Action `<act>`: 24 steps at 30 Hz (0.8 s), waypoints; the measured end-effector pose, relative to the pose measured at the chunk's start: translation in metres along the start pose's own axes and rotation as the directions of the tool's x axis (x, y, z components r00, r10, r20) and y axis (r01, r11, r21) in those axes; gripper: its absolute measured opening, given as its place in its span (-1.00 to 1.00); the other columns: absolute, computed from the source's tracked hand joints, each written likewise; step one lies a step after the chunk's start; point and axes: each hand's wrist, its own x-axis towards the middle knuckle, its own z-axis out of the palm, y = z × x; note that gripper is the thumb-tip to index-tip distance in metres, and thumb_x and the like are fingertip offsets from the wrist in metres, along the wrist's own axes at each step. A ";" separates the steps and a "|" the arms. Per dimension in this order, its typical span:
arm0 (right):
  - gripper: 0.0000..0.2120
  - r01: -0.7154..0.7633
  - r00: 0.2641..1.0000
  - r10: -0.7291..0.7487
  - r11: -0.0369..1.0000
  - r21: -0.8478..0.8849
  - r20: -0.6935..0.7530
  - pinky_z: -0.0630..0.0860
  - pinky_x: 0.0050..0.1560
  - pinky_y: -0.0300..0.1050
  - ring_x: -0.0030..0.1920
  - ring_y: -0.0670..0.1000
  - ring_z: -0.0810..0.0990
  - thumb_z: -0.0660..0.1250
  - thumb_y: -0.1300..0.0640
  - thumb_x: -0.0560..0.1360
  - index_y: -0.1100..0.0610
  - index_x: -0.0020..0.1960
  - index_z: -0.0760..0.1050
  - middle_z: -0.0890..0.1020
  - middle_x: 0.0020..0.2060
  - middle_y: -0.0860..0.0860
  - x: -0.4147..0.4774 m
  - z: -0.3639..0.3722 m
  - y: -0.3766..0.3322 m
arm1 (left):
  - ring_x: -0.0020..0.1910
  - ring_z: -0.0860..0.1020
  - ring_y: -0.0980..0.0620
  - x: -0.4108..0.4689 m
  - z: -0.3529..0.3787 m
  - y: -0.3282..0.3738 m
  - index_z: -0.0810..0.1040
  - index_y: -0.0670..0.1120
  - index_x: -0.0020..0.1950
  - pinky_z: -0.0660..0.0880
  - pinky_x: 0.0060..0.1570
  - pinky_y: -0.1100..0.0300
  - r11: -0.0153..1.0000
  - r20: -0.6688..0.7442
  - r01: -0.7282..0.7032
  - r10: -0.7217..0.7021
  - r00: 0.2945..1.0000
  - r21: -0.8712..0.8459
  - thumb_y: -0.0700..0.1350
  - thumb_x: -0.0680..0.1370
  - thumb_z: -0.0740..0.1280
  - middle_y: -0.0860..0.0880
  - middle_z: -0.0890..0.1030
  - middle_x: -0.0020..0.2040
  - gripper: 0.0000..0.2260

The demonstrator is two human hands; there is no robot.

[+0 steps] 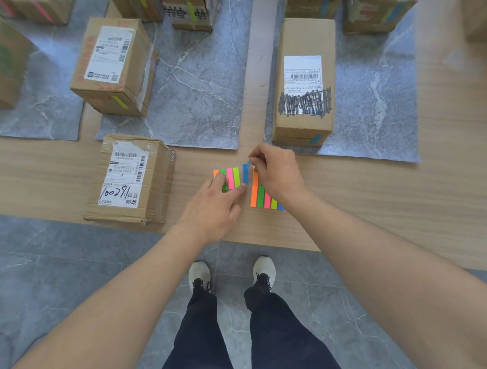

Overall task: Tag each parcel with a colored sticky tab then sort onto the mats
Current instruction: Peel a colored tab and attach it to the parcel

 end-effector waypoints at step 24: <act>-0.94 0.139 0.970 -0.090 0.968 0.210 -0.225 0.53 -0.12 -0.31 -0.26 -0.15 0.59 0.50 0.28 0.45 0.18 -0.09 0.71 0.69 -0.23 -0.05 -0.005 0.001 -0.009 | 0.03 0.53 -0.09 0.009 -0.012 0.000 0.61 -0.06 0.27 0.43 0.01 0.12 0.953 -0.107 0.048 -0.083 0.991 -0.300 -0.06 0.61 0.22 -0.10 0.52 0.10 -0.70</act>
